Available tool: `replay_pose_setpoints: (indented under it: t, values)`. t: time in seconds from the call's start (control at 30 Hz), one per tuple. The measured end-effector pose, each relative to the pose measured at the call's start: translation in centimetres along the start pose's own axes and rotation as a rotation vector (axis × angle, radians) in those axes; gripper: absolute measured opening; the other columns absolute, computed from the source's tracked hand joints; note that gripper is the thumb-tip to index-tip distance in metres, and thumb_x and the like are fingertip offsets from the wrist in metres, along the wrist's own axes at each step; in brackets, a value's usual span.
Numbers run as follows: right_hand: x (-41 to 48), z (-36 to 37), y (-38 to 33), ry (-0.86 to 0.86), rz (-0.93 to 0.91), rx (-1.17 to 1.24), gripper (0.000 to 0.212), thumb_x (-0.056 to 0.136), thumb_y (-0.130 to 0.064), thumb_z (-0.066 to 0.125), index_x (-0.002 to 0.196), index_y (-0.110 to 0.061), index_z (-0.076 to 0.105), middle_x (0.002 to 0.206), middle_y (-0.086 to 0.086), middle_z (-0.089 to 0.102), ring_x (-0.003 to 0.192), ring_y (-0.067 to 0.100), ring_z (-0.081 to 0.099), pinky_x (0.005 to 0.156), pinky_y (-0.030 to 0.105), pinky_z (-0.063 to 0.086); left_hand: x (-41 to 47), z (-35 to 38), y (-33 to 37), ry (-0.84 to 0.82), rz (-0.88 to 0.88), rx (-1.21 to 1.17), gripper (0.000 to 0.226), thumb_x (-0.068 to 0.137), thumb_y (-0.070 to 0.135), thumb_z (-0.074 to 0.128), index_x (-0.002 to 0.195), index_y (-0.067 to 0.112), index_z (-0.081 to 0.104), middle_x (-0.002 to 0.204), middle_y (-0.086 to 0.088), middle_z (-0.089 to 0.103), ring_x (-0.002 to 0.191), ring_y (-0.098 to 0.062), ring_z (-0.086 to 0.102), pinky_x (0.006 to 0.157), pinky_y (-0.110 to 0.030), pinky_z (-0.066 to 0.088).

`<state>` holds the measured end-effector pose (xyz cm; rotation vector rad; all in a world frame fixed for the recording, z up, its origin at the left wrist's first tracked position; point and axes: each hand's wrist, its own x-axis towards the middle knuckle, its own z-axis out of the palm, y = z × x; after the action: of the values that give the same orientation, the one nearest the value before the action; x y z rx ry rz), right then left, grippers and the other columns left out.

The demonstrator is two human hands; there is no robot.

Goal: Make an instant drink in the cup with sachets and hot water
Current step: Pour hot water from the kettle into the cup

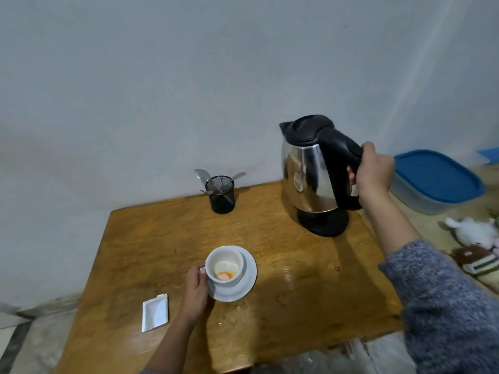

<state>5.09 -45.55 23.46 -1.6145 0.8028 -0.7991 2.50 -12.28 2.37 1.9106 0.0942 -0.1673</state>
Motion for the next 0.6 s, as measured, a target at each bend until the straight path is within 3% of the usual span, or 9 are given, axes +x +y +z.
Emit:
replay_pose_setpoints:
  t: [0.1, 0.23, 0.33, 0.5, 0.6]
  values:
    - [-1.5, 1.0, 0.2, -0.084, -0.110, -0.192, 0.046, 0.086, -0.032, 0.044, 0.044, -0.013, 0.049, 0.045, 0.005, 0.048, 0.049, 0.027, 0.048, 0.055, 0.034, 0.039, 0.5, -0.5, -0.5, -0.028, 0.030, 0.042, 0.021, 0.098, 0.018, 0.037, 0.105, 0.012, 0.056, 0.107, -0.012, 0.059, 0.097, -0.021, 0.056, 0.076, -0.027, 0.043]
    - [-4.1, 2.2, 0.9, -0.241, -0.186, -0.369, 0.050, 0.086, -0.027, 0.048, 0.039, -0.011, 0.040, 0.032, 0.001, 0.038, 0.043, 0.024, 0.037, 0.046, 0.031, 0.029, 0.9, -0.9, -0.5, -0.052, 0.018, 0.057, 0.021, 0.097, 0.016, 0.038, 0.102, 0.015, 0.059, 0.106, -0.011, 0.060, 0.099, -0.024, 0.056, 0.079, -0.029, 0.042]
    - [-6.1, 2.8, 1.3, -0.349, -0.228, -0.440, 0.051, 0.085, -0.026, 0.050, 0.038, -0.013, 0.036, 0.037, 0.003, 0.032, 0.039, 0.021, 0.031, 0.045, 0.029, 0.025, 1.0, -1.2, -0.2, -0.051, 0.020, 0.065, 0.020, 0.097, 0.015, 0.038, 0.098, 0.015, 0.058, 0.104, -0.011, 0.058, 0.095, -0.020, 0.054, 0.075, -0.023, 0.042]
    - [-8.3, 3.3, 1.2, -0.478, -0.352, -0.583, 0.053, 0.085, -0.025, 0.050, 0.037, -0.017, 0.028, 0.038, -0.001, 0.023, 0.037, 0.019, 0.023, 0.045, 0.027, 0.016, 1.4, -1.3, -0.3, -0.089, -0.015, 0.061, 0.020, 0.096, 0.018, 0.040, 0.099, 0.014, 0.059, 0.108, -0.014, 0.058, 0.098, -0.024, 0.055, 0.083, -0.033, 0.044]
    - [-8.7, 3.6, 1.6, -0.557, -0.401, -0.629, 0.052, 0.082, -0.025, 0.050, 0.036, -0.019, 0.029, 0.037, -0.004, 0.023, 0.036, 0.018, 0.022, 0.046, 0.025, 0.018, 1.3, -1.2, -0.2, -0.095, -0.018, 0.048, 0.021, 0.096, 0.016, 0.039, 0.101, 0.009, 0.058, 0.108, -0.015, 0.058, 0.095, -0.021, 0.054, 0.075, -0.027, 0.043]
